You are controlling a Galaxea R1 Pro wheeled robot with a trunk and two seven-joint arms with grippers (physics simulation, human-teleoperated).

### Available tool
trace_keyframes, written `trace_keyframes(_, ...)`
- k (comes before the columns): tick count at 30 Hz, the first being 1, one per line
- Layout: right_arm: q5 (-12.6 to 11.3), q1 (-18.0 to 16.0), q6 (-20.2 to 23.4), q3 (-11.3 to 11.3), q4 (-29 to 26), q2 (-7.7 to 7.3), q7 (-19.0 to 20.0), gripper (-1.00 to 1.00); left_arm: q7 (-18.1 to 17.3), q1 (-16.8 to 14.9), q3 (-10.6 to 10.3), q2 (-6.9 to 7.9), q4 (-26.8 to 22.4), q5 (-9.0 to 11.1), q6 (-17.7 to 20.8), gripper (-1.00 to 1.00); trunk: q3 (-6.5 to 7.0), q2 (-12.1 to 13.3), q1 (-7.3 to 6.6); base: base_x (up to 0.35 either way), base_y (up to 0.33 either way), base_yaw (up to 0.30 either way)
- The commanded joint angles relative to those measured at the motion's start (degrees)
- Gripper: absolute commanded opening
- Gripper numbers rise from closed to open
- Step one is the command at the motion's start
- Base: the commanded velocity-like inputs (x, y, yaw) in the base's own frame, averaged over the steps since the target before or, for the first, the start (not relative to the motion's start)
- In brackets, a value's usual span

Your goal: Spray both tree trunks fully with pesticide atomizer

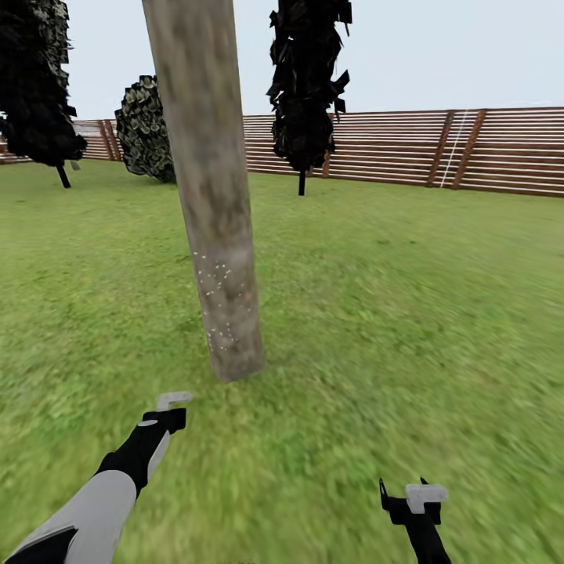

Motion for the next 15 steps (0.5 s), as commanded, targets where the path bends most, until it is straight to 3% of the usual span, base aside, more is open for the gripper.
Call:
trace_keyframes(1, 0.0, 0.0, 0.0, 0.0, 0.0, 0.00, 0.0, 1.00, 0.0, 0.0, 0.0, 0.00, 0.0, 0.0, 0.0, -1.00, 0.00, 0.0, 0.00, 0.000, -0.274, 0.278)
trace_keyframes(15, 0.0, 0.0, 0.0, 0.0, 0.0, 0.00, 0.0, 1.00, 0.0, 0.0, 0.0, 0.00, 0.0, 0.0, 0.0, -1.00, 0.00, 0.0, 0.00, 0.000, -0.274, 0.278)
